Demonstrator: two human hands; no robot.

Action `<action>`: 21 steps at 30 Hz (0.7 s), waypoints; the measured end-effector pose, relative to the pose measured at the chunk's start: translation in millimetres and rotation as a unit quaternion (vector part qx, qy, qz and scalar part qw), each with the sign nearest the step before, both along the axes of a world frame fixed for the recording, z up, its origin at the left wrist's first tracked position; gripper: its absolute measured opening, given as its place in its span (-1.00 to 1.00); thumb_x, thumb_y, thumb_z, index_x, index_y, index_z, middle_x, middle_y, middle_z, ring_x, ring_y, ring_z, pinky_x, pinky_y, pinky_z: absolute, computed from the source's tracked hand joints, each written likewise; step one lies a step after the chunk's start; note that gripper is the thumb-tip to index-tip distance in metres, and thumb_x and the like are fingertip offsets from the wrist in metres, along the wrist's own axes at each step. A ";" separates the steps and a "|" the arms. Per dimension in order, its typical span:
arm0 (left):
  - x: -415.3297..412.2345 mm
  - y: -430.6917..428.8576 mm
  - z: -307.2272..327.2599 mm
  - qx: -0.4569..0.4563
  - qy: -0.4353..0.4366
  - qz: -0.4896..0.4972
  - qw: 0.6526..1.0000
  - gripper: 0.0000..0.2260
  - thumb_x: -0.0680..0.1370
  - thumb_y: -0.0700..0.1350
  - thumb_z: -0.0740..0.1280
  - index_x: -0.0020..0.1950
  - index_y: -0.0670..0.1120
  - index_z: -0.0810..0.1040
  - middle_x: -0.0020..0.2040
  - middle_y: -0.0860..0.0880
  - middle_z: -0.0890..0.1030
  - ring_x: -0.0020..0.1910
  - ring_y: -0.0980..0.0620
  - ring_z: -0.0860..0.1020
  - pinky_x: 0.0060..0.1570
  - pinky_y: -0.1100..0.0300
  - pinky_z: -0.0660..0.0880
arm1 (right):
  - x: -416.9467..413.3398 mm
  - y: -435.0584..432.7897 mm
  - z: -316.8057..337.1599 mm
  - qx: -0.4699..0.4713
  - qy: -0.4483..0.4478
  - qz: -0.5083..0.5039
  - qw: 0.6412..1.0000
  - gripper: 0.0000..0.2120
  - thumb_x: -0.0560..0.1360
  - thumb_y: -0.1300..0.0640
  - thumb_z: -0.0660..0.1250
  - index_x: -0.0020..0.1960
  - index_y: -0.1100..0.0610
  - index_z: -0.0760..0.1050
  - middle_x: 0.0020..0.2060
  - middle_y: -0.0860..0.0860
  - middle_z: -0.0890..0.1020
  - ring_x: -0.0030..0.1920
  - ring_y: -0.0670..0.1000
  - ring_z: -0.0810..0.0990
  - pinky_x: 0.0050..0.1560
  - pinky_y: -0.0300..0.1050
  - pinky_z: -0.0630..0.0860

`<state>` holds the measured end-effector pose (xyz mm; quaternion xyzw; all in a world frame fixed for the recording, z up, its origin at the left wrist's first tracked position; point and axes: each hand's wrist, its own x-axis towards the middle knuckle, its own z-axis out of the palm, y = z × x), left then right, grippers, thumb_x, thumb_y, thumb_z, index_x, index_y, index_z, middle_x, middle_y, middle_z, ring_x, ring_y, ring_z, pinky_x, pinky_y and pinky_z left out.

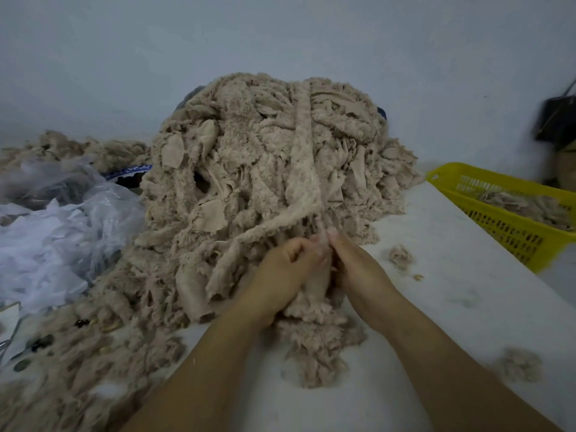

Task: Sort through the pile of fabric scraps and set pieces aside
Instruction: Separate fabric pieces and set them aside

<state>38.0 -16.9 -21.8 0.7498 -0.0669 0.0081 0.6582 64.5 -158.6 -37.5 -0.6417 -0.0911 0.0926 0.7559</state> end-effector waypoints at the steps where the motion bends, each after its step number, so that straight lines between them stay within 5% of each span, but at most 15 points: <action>1: -1.0 -2.6 -2.2 0.023 -0.012 -0.029 0.999 -0.84 0.63 -0.07 0.33 -0.13 -0.04 0.61 -0.21 0.20 0.66 -0.21 0.22 0.59 -0.18 0.34 0.50 | -1.3 0.4 -1.3 -0.023 -0.009 0.007 1.000 -0.69 0.56 -0.18 0.25 0.02 -0.03 0.67 -0.04 0.01 0.72 0.05 -0.01 0.67 0.03 -0.12 0.60; 3: -2.6 -5.8 -3.8 0.043 -0.024 -0.054 0.997 -0.84 0.64 -0.09 0.31 -0.12 -0.06 0.60 -0.15 0.22 0.64 -0.14 0.23 0.59 -0.10 0.30 0.51 | -1.4 0.5 -0.4 -0.058 -0.022 -0.023 0.998 -0.71 0.64 -0.08 0.21 -0.12 -0.07 0.66 -0.12 0.01 0.71 -0.01 0.00 0.67 0.07 -0.04 0.59; 6: -1.4 -1.4 -1.1 0.038 -0.041 -0.013 0.998 -0.80 0.64 -0.05 0.31 -0.18 -0.01 0.53 -0.30 0.15 0.54 -0.32 0.17 0.49 -0.30 0.35 0.41 | 5.2 -4.8 1.5 -0.046 0.007 -0.150 0.988 -0.65 0.67 -0.04 0.16 -0.20 0.00 0.58 -0.26 0.01 0.64 -0.21 0.01 0.59 -0.15 -0.03 0.55; 11: -0.1 4.9 1.9 -0.095 -0.005 0.056 0.994 -0.72 0.65 -0.03 0.28 -0.26 0.11 0.55 -0.28 0.01 0.57 -0.28 0.03 0.52 -0.27 0.14 0.48 | 13.1 -18.0 2.7 -0.001 0.019 -0.202 0.979 -0.68 0.69 -0.06 0.11 -0.20 0.02 0.37 -0.56 -0.13 0.25 -0.51 -0.10 0.17 -0.43 -0.18 0.18; 14: 2.1 8.1 8.9 -0.251 0.020 0.105 0.962 -0.81 0.65 -0.09 0.27 -0.15 0.01 0.56 -0.26 0.02 0.67 -0.28 0.04 0.63 -0.32 0.18 0.60 | 11.2 -13.1 3.5 0.025 0.025 -0.218 0.975 -0.71 0.70 -0.05 0.08 -0.15 0.02 0.37 -0.59 -0.16 0.28 -0.57 -0.16 0.21 -0.46 -0.22 0.24; 17: 6.2 29.7 14.6 -0.447 0.040 0.146 0.881 -0.90 0.64 -0.11 0.28 0.10 -0.09 0.55 -0.11 -0.06 0.74 -0.17 -0.01 0.71 -0.30 0.10 0.65 | 11.3 -24.0 9.2 0.070 0.042 -0.281 0.956 -0.63 0.70 -0.05 0.07 -0.24 0.08 0.27 -0.57 -0.12 0.25 -0.50 -0.06 0.18 -0.40 -0.15 0.22; 21: 3.7 26.0 14.0 -0.421 0.053 0.119 0.897 -0.81 0.62 -0.12 0.30 0.20 -0.13 0.55 -0.03 -0.11 0.71 -0.11 -0.05 0.70 -0.27 0.09 0.65 | 7.6 -22.4 13.4 0.089 0.069 -0.223 0.968 -0.51 0.60 -0.24 0.15 -0.26 0.12 0.48 -0.53 -0.08 0.48 -0.52 -0.09 0.40 -0.35 -0.14 0.42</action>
